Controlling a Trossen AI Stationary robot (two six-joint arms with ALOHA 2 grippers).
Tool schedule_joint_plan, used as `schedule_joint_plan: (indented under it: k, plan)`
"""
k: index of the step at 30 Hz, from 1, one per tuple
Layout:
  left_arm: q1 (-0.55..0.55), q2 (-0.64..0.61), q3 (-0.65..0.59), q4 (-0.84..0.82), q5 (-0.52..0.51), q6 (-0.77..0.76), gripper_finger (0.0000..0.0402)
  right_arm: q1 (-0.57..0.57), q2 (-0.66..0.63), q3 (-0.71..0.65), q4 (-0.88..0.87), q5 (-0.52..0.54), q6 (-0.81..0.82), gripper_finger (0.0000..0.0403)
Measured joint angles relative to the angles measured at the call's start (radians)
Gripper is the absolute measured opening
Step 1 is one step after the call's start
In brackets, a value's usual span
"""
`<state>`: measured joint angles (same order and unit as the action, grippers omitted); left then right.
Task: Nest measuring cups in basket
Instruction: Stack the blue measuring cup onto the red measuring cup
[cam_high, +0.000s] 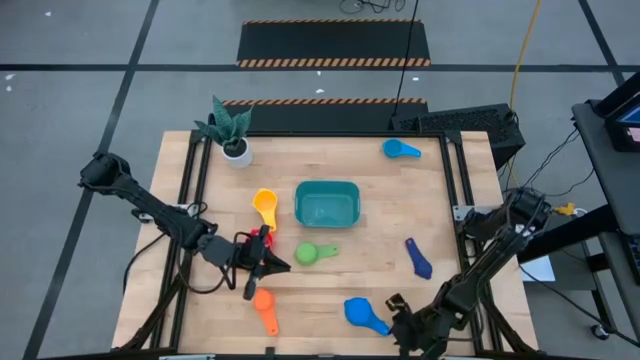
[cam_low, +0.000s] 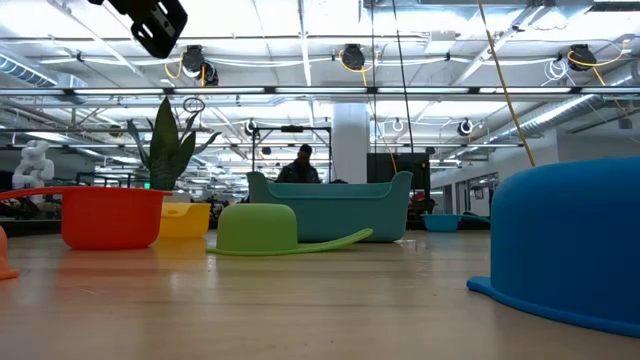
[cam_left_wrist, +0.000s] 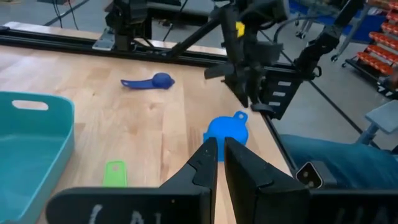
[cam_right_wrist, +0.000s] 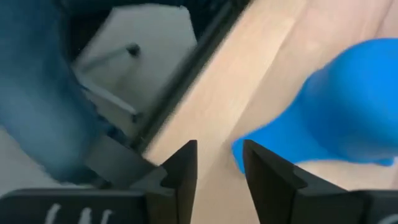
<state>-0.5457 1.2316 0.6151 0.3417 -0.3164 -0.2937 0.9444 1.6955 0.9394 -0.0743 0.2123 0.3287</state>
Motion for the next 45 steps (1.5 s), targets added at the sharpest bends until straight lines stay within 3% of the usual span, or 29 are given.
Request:
schedule_joint_plan:
  k: [5, 9, 21, 34, 45]
  plan:
    - [0.0, 0.0, 0.0, 0.0, 0.0, 0.003, 0.0031, 0.0, 0.058, 0.0, -0.004, 0.007, -0.074, 0.0156]
    - [0.0, 0.0, 0.0, 0.0, 0.0, 0.002, 0.0031, 0.011, 0.071, 0.0, -0.005, 0.088, -0.145, 0.0166]
    - [0.0, 0.0, 0.0, 0.0, 0.0, 0.01, 0.0031, 0.026, 0.069, -0.001, -0.008, 0.232, -0.331, 0.014]
    - [0.0, 0.0, 0.0, 0.0, -0.008, 0.01, 0.0031, 0.025, 0.069, -0.034, -0.003, 0.232, -0.367, 0.0128]
    - [0.0, 0.0, 0.0, 0.0, -0.009, 0.006, 0.0031, 0.019, 0.067, -0.083, 0.103, 0.237, -0.401, 0.0128]
